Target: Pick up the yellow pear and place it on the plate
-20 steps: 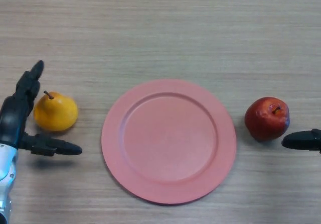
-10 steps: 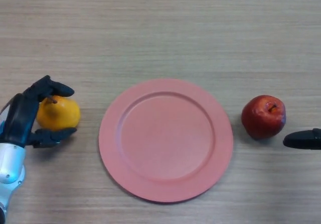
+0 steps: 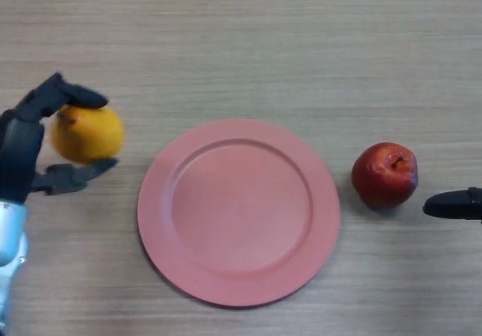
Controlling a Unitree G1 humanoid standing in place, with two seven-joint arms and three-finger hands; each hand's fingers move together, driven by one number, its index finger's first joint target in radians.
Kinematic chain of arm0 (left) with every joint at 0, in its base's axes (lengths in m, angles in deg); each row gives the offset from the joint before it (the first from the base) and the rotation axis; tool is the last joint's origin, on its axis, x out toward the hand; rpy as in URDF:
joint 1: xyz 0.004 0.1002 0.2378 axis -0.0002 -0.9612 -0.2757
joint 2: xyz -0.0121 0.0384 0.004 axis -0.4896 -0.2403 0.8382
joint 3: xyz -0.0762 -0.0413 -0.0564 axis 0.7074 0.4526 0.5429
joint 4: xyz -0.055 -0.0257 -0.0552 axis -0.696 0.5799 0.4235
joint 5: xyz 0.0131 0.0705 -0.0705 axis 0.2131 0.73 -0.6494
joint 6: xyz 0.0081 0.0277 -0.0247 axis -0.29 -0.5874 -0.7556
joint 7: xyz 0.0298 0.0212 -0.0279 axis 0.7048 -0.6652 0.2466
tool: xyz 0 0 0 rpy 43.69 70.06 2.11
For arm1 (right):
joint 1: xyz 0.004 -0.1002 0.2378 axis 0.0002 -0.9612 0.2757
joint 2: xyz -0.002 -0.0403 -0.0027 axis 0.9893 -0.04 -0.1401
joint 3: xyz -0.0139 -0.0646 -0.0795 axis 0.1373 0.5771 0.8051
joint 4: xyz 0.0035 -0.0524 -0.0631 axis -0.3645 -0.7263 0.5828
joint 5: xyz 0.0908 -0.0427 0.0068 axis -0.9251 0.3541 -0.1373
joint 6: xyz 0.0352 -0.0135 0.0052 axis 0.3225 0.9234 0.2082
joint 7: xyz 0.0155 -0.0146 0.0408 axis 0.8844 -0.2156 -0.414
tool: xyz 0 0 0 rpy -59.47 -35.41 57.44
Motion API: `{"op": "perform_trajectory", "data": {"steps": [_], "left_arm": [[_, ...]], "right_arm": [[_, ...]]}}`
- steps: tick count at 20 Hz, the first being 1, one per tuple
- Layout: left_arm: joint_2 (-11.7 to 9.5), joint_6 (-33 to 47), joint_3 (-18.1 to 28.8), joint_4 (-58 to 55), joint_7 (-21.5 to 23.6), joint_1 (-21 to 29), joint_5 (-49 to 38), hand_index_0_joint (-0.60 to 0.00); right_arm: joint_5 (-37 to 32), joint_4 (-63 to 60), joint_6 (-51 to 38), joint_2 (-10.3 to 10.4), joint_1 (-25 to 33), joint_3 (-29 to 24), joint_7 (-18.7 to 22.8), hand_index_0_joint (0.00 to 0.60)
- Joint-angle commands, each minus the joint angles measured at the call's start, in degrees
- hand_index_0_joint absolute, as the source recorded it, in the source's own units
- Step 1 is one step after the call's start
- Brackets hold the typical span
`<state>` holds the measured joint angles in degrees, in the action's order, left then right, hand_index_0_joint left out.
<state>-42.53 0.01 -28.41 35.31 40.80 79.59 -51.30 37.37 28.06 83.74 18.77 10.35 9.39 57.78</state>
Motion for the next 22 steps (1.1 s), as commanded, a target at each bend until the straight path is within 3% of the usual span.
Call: {"op": "perform_trajectory", "data": {"steps": [1, 3, 6, 7, 8, 11, 13, 17, 22], "left_arm": [[1.66, -0.66, 1.41, -11.29, -5.74, -0.67, -7.35, -0.6], [4.07, 3.21, -1.46, -13.42, -2.43, -2.45, 5.12, -0.6], [6.29, 6.75, -5.01, -8.69, 0.89, -0.96, 14.55, -0.6], [7.01, 5.28, -5.6, -7.65, -0.59, -0.52, 13.72, -0.6], [8.34, 1.62, -6.21, -8.45, -6.18, -0.78, 7.2, -0.6], [9.2, -2.45, -7.1, -6.73, -10.21, 1.13, 6.43, -0.6], [10.34, -9.1, -5.64, -10.4, -13.87, 0.14, -2.52, -0.6], [10.18, -12.82, -6.35, -11.97, -13.41, -0.18, -3.98, -0.6], [9.68, -13.96, -6.73, -11.82, -11.43, -0.92, 2.53, -0.6]], "right_arm": [[-1.08, 3.08, -5.85, -2.03, 2.01, -3.19, 0.57, 0.0], [-0.58, 2.9, -6.21, -2.06, 1.89, -2.89, 0.77, 0.0], [-1.0, 2.98, -6.24, -2.1, 2.07, -3.12, 0.92, 0.0], [-0.93, 3.13, -5.94, -2.13, 1.79, -3.09, 0.78, 0.0], [-0.76, 3.06, -6.29, -2.07, 1.62, -3.19, 0.61, 0.0], [-0.9, 3.21, -5.78, -2.16, 1.5, -3.57, 0.28, 0.0], [-0.67, 3.47, -5.74, -2.07, 1.17, -3.9, 0.06, 0.0], [-0.52, 3.63, -5.49, -2.21, 1.45, -4.07, 0.13, 0.0], [0.11, 3.68, -6.05, -2.13, 1.23, -4.2, -0.47, 0.0]]}}
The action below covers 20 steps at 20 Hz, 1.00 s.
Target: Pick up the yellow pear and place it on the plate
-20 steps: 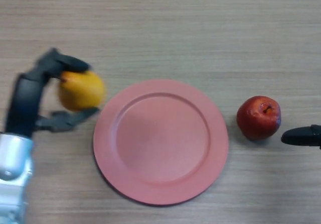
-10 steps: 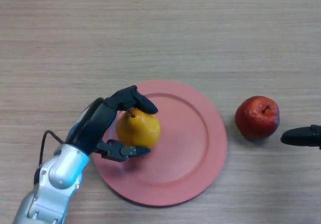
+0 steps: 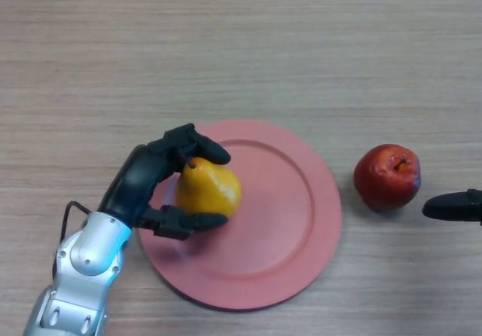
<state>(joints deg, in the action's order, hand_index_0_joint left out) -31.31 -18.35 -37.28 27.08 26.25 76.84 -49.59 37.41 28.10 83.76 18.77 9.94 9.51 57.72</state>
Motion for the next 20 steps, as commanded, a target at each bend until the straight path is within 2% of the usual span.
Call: {"op": "perform_trajectory", "data": {"steps": [1, 2, 3, 4, 5, 6, 7, 10, 14, 15, 18, 20], "left_arm": [[-1.64, 4.11, 2.2, -3.55, 3.22, 1.82, 1.26, -0.6], [-1.79, 4.22, 2.16, -3.12, 3.98, 1.99, 2.53, -0.6], [-1.78, 4.25, 2.2, -3.14, 4.14, 1.92, 2.57, -0.499], [-1.74, 4.31, 2.32, -3.19, 4.6, 1.78, 2.51, -0.35], [-1.71, 4.27, 2.44, -3.33, 5.05, 1.62, 2.32, -0.249], [-1.75, 4.44, 2.57, -3.49, 6.23, 1.35, 2.34, -0.1], [-2.06, 4.27, 2.62, -3.87, 6.73, 0.99, 2.8, 0.0], [-1.95, -0.68, 4.1, -11.77, 2.48, -1.76, -5.41, 0.0], [-3.09, -4.87, 6.63, -21.71, 2.09, -3.25, -12.36, 0.0], [-3.45, -9.14, 8.27, -26.7, 1.24, -3.93, -17.43, 0.0], [-5.69, -13.19, 13.59, -33.31, 1.86, -5.5, -28.6, 0.0], [-7.37, -11.92, 17.49, -35.75, 1.95, -7.01, -33.26, 0.0]], "right_arm": [[-0.1, 3.93, -5.93, -2.06, 1.44, -4.28, -0.39, 0.0], [-0.47, 4.01, -5.8, -1.95, 1.38, -4.33, -0.37, 0.0], [-0.42, 4.02, -5.82, -1.96, 1.38, -4.31, -0.35, 0.0], [-0.25, 4.1, -5.74, -2.01, 1.35, -4.22, -0.39, 0.0], [-0.13, 4.14, -5.67, -2.01, 1.33, -4.16, -0.46, 0.0], [-0.15, 4.28, -5.54, -1.88, 1.26, -4.1, -0.54, 0.0], [0.24, 4.31, -5.8, -1.85, 1.29, -3.86, -0.42, 0.0], [0.3, 3.91, -6.28, -1.97, 1.77, -3.52, -0.32, 0.0], [0.59, 3.29, -6.55, -1.88, 2.11, -2.71, -0.34, 0.0], [0.33, 3.19, -6.47, -1.8, 2.12, -2.49, -0.34, 0.0], [-0.8, 2.57, -6.55, -1.89, 2.68, -2.19, 0.07, 0.0], [-1.21, 1.72, -7.17, -1.89, 3.03, -1.92, 0.39, 0.0]]}}
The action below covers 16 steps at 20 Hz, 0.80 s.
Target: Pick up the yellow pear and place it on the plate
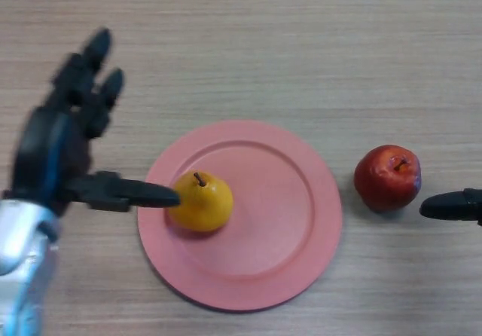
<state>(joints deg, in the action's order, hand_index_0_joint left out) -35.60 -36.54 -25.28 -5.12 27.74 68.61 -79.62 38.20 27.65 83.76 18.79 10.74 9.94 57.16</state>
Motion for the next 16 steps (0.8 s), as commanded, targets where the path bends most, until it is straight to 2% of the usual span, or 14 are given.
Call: {"op": "perform_trajectory", "data": {"steps": [1, 4, 7, 16], "left_arm": [[-4.21, 5.25, 7.28, -4.86, -0.5, 0.09, -5.16, 0.0], [-4.93, 2.68, 10.13, -6.95, -1.55, -2.84, -5.77, 0.0], [-4.44, 2.8, 11.6, -6.88, 1.16, -3.66, -5.92, 0.0], [-5.12, 1.77, 11.79, -7.67, -0.02, -3.79, -3.22, 0.0]], "right_arm": [[-2.31, 2.13, -7.0, -2.02, 2.36, -2.24, 1.0, 0.0], [-4.25, 1.98, -6.63, -1.83, 2.51, -2.14, 1.21, 0.0], [-8.96, 3.21, -5.02, -1.62, 2.28, -2.64, 1.8, 0.0], [-9.65, 2.4, -4.59, -1.46, 2.58, -0.48, 1.89, 0.0]]}}
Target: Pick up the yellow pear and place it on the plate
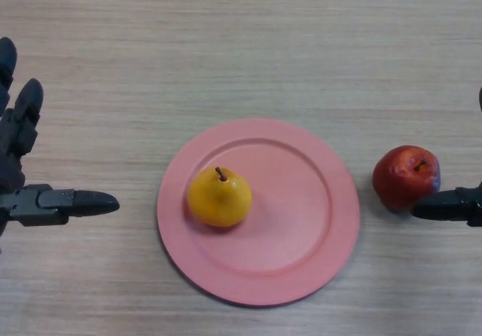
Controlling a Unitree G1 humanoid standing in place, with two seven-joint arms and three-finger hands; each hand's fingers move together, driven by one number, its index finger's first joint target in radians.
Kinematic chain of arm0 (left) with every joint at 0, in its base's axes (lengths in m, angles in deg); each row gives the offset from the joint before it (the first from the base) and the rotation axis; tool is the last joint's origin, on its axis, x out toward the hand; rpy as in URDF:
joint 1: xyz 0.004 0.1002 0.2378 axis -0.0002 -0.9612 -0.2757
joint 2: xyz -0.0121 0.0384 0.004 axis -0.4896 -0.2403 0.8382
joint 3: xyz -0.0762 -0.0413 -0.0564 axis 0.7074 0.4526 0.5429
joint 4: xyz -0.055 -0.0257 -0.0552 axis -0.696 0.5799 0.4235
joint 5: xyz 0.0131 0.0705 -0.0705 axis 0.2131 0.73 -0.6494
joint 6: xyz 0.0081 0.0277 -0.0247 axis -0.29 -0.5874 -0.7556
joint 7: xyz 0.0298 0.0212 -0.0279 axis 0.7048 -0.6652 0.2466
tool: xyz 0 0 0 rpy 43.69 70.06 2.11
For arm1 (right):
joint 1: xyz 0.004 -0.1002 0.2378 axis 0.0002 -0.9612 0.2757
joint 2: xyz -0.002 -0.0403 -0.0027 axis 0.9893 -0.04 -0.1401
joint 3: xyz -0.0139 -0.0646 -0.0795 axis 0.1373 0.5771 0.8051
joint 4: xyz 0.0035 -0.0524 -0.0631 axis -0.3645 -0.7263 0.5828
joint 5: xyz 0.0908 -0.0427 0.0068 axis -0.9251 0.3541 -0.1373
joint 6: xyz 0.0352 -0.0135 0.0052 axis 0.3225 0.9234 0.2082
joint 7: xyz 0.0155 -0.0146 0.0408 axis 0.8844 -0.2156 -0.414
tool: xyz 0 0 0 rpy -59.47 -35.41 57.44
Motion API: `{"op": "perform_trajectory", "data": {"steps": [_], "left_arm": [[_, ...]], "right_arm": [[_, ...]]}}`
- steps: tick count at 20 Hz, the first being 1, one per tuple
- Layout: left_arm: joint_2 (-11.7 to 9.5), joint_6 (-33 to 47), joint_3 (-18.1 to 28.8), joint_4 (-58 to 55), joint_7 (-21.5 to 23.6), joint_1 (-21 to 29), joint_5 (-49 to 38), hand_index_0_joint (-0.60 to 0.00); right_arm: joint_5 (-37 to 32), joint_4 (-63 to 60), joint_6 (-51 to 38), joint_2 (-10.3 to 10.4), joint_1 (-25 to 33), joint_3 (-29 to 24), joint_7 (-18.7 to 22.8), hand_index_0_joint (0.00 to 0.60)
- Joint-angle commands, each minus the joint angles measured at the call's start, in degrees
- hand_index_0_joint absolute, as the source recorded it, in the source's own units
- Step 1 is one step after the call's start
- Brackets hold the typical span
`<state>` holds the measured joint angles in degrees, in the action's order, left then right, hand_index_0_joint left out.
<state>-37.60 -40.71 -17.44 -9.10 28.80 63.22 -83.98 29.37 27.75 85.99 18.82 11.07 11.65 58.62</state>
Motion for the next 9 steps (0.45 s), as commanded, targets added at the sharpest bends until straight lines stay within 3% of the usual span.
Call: {"op": "perform_trajectory", "data": {"steps": [1, 9], "left_arm": [[-2.99, 6.3, 3.98, -3.64, -1.24, 1.46, 1.79, 0.0], [-2.81, 2.59, 4.28, -6.85, -3.41, 0.95, 1.02, 0.0]], "right_arm": [[-0.6, 1.9, -6.95, -1.59, 2.74, -2.0, 0.38, 0.0], [-0.75, 1.79, -6.34, -1.44, 3.25, -1.35, 0.48, 0.0]]}}
